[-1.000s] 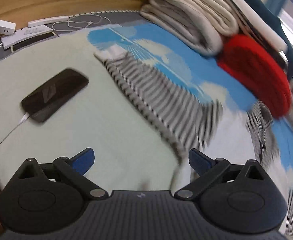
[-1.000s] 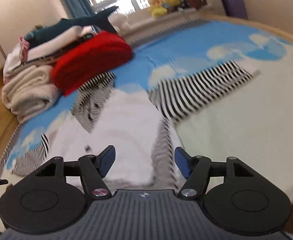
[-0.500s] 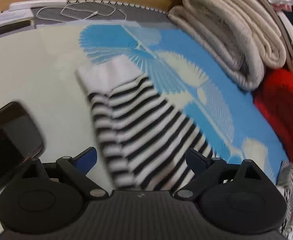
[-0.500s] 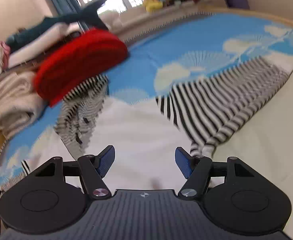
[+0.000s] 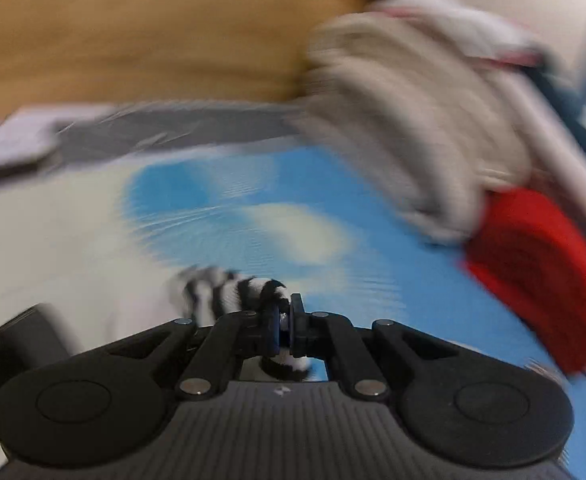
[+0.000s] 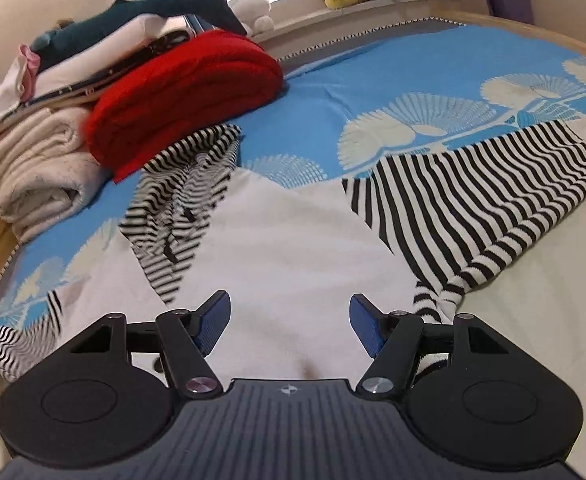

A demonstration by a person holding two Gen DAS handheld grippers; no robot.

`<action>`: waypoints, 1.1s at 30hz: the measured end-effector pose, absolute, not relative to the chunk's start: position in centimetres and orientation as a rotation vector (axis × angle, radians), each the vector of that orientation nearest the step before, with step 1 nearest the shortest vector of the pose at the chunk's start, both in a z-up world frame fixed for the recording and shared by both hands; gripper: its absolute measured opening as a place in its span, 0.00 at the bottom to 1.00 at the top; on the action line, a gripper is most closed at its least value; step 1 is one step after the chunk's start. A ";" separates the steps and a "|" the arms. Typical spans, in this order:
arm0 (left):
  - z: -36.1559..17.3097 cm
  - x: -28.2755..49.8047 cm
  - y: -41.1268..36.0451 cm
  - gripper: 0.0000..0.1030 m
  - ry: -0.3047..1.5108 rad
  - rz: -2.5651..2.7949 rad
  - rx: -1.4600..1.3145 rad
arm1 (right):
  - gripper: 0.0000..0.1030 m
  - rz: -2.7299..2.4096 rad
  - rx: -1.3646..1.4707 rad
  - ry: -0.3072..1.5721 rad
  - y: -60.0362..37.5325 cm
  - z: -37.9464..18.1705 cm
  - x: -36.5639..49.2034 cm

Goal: Fold small clothes

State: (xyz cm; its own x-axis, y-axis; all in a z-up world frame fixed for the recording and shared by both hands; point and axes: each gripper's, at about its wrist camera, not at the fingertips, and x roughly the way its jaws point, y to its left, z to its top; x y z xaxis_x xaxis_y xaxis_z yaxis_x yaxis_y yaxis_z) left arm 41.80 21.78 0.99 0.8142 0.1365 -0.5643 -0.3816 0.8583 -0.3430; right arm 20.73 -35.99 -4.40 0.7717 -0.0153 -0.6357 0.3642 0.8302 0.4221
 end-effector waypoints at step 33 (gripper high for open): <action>-5.6 41.3 3.4 1.00 0.770 -0.168 -0.195 | 0.11 -0.049 0.410 0.751 -33.0 -6.4 33.3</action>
State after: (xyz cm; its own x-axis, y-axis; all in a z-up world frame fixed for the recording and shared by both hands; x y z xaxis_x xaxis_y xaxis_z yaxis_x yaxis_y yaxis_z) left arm 41.25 3.40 -5.60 0.7062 -0.2208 -0.6727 0.0787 0.9687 -0.2353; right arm 33.34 -32.97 -6.45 0.7339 0.1014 -0.6716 0.1879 0.9199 0.3442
